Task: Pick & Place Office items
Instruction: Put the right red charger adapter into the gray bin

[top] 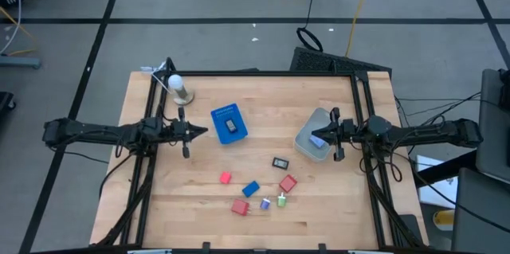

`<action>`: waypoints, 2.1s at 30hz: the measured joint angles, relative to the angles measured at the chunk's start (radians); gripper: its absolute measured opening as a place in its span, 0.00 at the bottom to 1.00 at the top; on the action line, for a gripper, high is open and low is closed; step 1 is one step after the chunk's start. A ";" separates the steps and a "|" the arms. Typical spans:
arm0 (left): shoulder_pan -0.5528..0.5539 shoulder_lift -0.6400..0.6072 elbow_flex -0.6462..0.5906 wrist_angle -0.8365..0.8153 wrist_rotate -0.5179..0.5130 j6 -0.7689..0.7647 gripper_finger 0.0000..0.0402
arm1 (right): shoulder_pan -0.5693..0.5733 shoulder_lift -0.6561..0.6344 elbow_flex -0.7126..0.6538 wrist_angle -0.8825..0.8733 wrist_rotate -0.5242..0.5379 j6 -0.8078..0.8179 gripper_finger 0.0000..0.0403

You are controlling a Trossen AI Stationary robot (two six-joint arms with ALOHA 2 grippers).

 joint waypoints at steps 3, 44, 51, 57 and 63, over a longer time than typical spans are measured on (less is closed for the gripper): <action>0.010 0.000 0.001 -0.010 0.021 -0.014 0.02 | 0.000 0.007 0.000 0.001 0.000 0.000 0.01; 0.014 0.001 0.003 0.079 0.168 -0.205 0.01 | 0.001 0.016 0.000 0.102 -0.133 0.027 0.01; 0.014 0.001 0.003 0.113 0.139 -0.236 0.05 | 0.044 0.067 0.061 0.082 -0.132 -0.008 0.01; 0.014 0.001 0.003 0.116 0.089 -0.244 0.03 | 0.076 0.158 0.154 0.013 -0.132 0.039 0.01; 0.014 0.001 0.003 0.118 0.089 -0.254 0.01 | 0.102 0.262 0.251 -0.077 -0.067 0.035 0.01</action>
